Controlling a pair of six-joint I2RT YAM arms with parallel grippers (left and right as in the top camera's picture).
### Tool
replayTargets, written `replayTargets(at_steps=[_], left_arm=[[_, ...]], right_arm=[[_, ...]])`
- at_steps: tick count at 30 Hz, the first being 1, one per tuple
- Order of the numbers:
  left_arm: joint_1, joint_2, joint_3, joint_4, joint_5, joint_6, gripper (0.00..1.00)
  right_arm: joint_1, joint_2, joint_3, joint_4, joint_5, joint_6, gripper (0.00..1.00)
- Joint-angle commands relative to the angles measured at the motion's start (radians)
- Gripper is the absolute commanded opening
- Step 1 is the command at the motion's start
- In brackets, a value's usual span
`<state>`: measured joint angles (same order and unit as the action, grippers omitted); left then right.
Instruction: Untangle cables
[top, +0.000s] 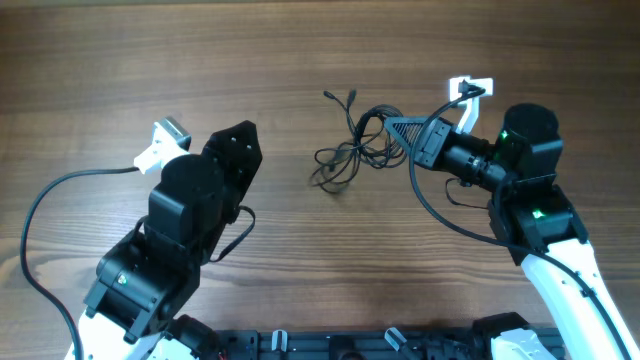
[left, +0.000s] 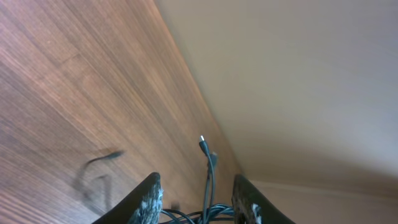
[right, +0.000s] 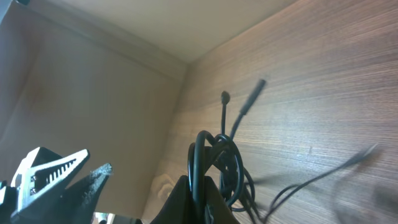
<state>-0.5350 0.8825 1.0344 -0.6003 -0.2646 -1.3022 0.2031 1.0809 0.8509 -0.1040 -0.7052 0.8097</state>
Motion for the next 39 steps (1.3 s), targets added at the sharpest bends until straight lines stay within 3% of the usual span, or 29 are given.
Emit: replayTargets(at_steps=[1,6,7,8,10,16,21,23,26,31,38,39], left_arm=[[0.003,-0.012,0.008,-0.018,-0.004,0.131,0.38],[0.003,0.000,0.008,-0.016,0.055,0.519,0.47],[0.003,0.013,0.008,-0.009,0.129,0.577,0.52],[0.003,0.034,0.008,0.014,0.233,0.690,0.65],[0.003,0.085,0.007,0.043,0.406,0.848,0.73],[0.003,0.162,0.007,0.057,0.640,0.976,0.74],[0.003,0.165,0.007,-0.019,0.650,1.191,0.70],[0.003,0.168,0.007,-0.022,0.649,1.198,0.66],[0.003,0.175,0.007,-0.025,0.602,1.200,0.68],[0.003,0.208,0.007,-0.037,0.610,1.220,0.59],[0.003,0.211,0.007,-0.012,0.729,1.215,0.42],[0.002,0.211,0.007,-0.010,0.737,1.212,0.35]], right_arm=[[-0.002,-0.005,0.011,0.010,0.004,0.001,0.04],[-0.002,-0.005,0.011,0.011,-0.060,-0.068,0.04],[-0.002,-0.005,0.011,0.013,-0.081,-0.091,0.04],[-0.002,-0.005,0.011,0.017,-0.112,-0.126,0.04],[-0.002,-0.005,0.011,0.023,-0.190,-0.212,0.04],[-0.002,-0.005,0.011,0.043,-0.265,-0.266,0.04],[-0.002,-0.005,0.011,0.043,-0.285,-0.241,0.04],[-0.002,-0.005,0.011,0.043,-0.306,-0.242,0.04],[-0.002,-0.005,0.011,0.043,-0.344,-0.257,0.04],[-0.002,-0.005,0.011,0.072,-0.344,-0.225,0.04],[-0.002,-0.005,0.011,0.057,-0.272,-0.205,0.04],[-0.002,-0.005,0.011,0.041,-0.249,-0.206,0.04]])
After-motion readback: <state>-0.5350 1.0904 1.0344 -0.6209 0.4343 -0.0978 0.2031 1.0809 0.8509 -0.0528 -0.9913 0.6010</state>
